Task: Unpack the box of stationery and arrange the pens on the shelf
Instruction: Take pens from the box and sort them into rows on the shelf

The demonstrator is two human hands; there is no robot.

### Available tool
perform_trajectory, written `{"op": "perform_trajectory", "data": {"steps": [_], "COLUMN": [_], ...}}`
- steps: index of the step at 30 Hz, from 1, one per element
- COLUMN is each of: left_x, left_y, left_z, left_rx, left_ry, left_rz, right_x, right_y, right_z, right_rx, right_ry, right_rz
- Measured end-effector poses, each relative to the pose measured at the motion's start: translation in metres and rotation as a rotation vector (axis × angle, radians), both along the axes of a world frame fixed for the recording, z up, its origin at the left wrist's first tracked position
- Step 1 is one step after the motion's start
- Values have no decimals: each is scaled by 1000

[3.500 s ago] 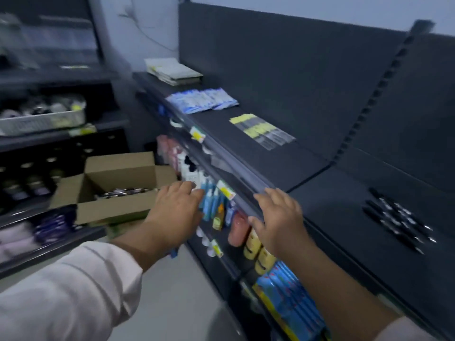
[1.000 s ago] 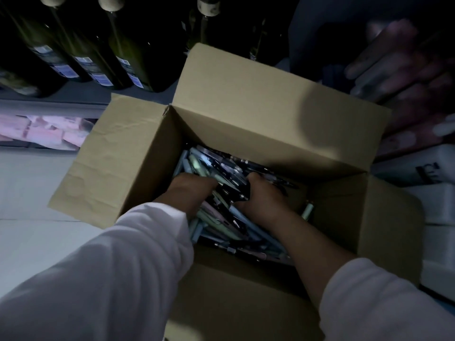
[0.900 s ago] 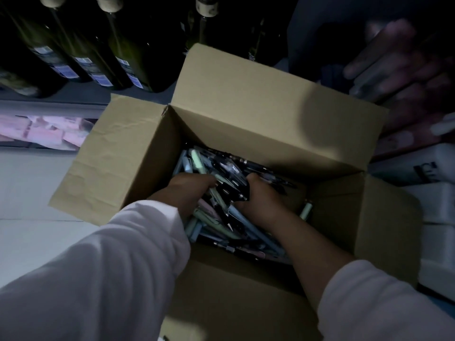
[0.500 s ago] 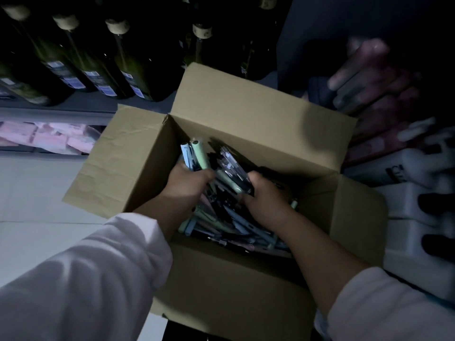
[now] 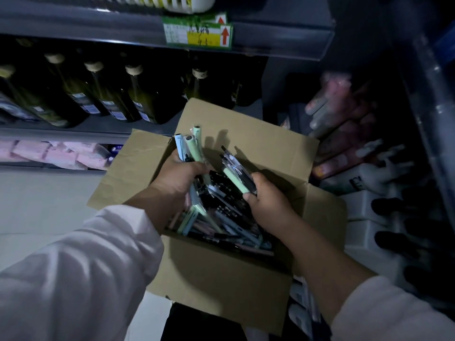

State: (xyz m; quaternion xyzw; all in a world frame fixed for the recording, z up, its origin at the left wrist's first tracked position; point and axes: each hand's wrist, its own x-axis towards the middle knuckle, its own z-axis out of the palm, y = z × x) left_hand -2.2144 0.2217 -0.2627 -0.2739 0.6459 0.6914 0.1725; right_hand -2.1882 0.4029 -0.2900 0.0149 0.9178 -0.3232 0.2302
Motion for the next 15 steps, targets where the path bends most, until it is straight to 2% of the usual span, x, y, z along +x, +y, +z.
{"op": "perform_trajectory", "data": {"steps": [11,15], "left_x": [6,5], "left_y": [4,3], "left_z": [30,46], "left_rx": [21,113], "left_ry": [-22,-63], "left_rz": [7,71], "right_x": [10,11], "right_y": [5,7], "right_z": [25,36], "right_rx": [-29,-70], "right_ry": [17,-8], "right_rz": [-67,-117]}}
